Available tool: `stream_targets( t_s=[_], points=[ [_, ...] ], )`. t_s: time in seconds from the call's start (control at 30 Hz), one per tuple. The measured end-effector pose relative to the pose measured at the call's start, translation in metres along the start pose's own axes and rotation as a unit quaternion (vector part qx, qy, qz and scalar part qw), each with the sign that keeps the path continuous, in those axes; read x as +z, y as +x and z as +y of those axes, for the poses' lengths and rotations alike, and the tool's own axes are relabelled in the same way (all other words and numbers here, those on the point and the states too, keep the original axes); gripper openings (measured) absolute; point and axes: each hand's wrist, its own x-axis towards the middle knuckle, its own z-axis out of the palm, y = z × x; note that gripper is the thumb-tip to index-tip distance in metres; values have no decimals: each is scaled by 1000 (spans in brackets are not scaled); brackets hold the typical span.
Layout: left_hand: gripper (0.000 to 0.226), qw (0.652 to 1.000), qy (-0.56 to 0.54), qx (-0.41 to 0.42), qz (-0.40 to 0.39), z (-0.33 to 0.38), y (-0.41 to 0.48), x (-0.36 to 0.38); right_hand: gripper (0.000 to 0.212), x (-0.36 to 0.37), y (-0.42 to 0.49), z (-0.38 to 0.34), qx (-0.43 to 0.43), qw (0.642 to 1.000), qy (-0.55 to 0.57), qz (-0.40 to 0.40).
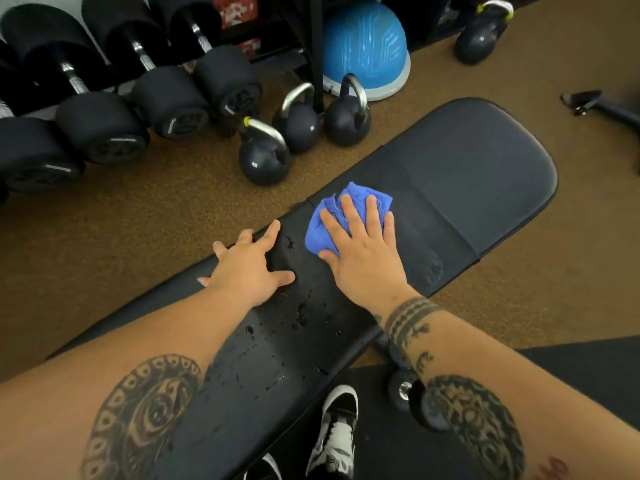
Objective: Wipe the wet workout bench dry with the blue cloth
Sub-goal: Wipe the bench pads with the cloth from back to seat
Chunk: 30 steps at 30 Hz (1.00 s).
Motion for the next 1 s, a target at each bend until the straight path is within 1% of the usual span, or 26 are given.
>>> stream_targets(
  t_s=[0.13,0.23,0.27,0.37,0.4,0.43,0.47,0.6,0.67,0.73,0.87,0.93,1.0],
  points=[
    [99,1000,4,12,1,-4,4,3,63,-8,56,-15,-4,1000,15,-25],
    [97,1000,-6,13,-2,-4,3,3,55,-20,90,-27,8,999,2,-50],
    [97,1000,-6,13,-5,-4,2,2,53,-27,102,-31,11,997,0,-71],
    [98,1000,-5,19,0,-6,4,3,54,-42,131,-39,4,986,-4,-169],
    [97,1000,-9,15,-2,-6,4,3,55,-44,136,-37,-8,982,-4,-190],
    [97,1000,-12,13,-3,-6,4,3,57,-45,137,-33,-24,981,-1,-192],
    [97,1000,-12,13,-2,-6,4,3,58,-43,132,-27,-40,984,2,-175],
    [98,1000,-6,10,5,-4,2,3,50,-29,82,-1,-105,994,21,-36],
    [98,1000,-6,7,5,-2,-1,0,50,-22,48,8,-112,993,44,0],
    [99,1000,-13,6,-2,-1,-2,-2,52,-15,13,18,-90,995,47,1],
    [98,1000,-18,8,-9,0,-3,-4,55,-4,-55,38,8,1000,23,-5],
    [97,1000,-23,5,-11,2,-5,-5,58,-7,-73,50,57,998,19,-2],
    [97,1000,-21,2,-10,3,-6,-6,59,-9,-71,55,99,995,28,8]
  ],
)
